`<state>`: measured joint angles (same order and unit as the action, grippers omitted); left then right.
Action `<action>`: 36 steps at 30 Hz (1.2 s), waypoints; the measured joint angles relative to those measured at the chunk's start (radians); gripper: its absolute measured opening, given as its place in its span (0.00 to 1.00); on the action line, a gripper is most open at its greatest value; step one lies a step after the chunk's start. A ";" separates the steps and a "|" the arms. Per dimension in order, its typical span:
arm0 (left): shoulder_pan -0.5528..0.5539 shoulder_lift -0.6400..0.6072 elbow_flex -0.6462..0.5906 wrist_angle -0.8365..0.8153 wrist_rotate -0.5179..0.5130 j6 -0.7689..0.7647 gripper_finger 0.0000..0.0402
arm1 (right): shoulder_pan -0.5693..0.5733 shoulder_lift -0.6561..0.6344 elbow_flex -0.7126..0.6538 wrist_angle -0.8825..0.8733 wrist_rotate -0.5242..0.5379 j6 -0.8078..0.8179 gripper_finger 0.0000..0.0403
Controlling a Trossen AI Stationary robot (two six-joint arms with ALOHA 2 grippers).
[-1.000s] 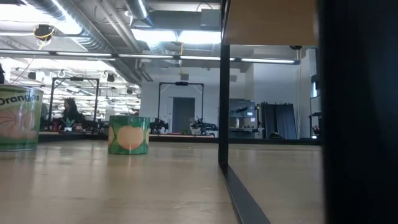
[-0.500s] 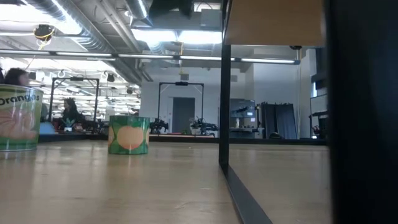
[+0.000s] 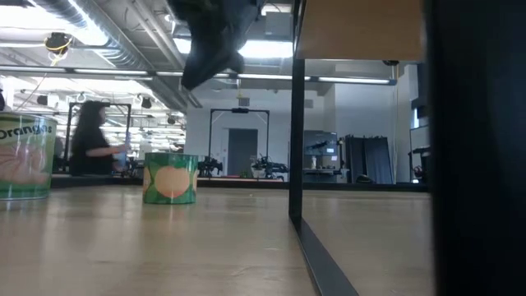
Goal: Pick and place cans onto a shelf
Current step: Put the canned peach on the shelf
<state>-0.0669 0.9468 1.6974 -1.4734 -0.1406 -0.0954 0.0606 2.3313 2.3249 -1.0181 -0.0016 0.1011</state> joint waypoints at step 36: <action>0.000 0.001 0.000 -0.042 0.000 0.001 0.09 | -0.068 0.029 -0.278 0.270 -0.071 0.239 0.24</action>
<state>-0.0669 0.9477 1.6974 -1.5150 -0.1406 -0.0944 -0.0070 2.3600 2.0466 -0.7476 -0.0731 0.3397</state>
